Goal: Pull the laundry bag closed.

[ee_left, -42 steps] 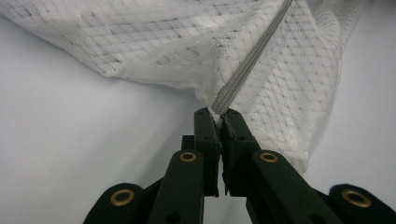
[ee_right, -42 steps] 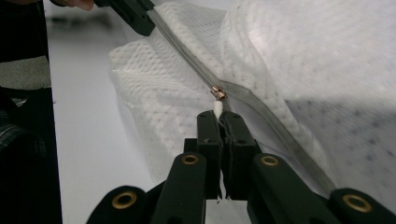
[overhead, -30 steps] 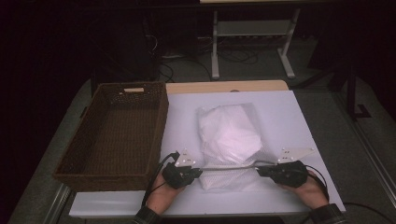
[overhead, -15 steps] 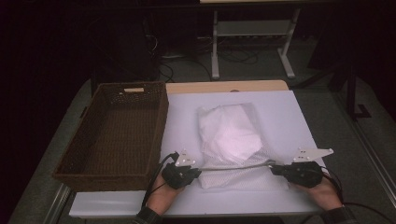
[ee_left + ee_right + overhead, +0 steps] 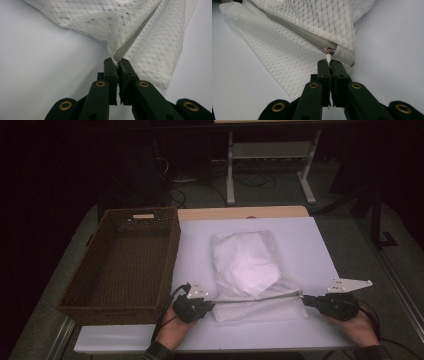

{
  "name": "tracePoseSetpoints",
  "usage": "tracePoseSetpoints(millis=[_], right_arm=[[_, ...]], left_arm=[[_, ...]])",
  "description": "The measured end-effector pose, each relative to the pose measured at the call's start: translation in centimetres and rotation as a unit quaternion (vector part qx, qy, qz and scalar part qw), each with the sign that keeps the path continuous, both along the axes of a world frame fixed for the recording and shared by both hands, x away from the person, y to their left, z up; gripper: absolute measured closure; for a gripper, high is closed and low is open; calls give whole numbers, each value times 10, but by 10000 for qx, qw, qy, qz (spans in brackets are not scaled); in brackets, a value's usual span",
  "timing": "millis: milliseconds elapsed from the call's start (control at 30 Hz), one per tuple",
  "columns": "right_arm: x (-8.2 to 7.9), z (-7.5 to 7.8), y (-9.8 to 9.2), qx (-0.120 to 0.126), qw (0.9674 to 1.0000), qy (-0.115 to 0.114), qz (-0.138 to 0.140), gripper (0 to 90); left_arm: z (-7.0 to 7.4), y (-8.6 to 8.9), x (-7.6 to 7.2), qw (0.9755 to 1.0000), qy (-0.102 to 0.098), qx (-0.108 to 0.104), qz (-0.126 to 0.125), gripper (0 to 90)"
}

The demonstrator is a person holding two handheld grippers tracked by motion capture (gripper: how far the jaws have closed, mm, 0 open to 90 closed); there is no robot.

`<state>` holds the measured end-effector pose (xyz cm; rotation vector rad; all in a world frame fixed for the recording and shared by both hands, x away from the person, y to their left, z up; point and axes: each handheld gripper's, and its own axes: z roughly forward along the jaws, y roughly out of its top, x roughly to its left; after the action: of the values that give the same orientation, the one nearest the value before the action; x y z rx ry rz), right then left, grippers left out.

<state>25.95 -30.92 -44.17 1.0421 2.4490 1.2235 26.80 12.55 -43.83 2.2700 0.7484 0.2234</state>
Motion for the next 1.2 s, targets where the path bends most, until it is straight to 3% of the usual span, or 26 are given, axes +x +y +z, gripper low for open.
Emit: tracePoseSetpoints(millis=[100, 133, 167, 233, 467, 567, 833, 1200], right_arm=[[0, -1, 2, -26, 10000, 6, 2, 861], [0, -1, 2, -26, 10000, 6, 2, 854], [0, -1, 4, -17, 10000, 19, 37, 751], [1, -2, 5, -5, 10000, 5, 17, 664], [0, -1, 9, -25, 9996, -226, -187, 289], [-1, -2, 11, 14, 9991, -304, -309, 130], [0, -6, 13, -36, 9987, -383, -329, 90], [-7, -2, 8, 64, 9984, -408, -394, 85]], left_arm=[[0, 0, 0, 10000, -1, -25, 7, 845], [1, 1, 0, 9999, -32, -141, 22, 845], [1, 1, 0, 9998, -38, -182, 36, 717], [2, 1, 0, 9995, -6, -323, 10, 582], [3, 0, 1, 9981, -39, -620, -27, 260], [1, 1, 0, 9979, -65, -648, -66, 129], [2, 4, -2, 9968, -126, -785, -94, 128], [2, 9, -17, 9967, -128, -781, -166, 128]])
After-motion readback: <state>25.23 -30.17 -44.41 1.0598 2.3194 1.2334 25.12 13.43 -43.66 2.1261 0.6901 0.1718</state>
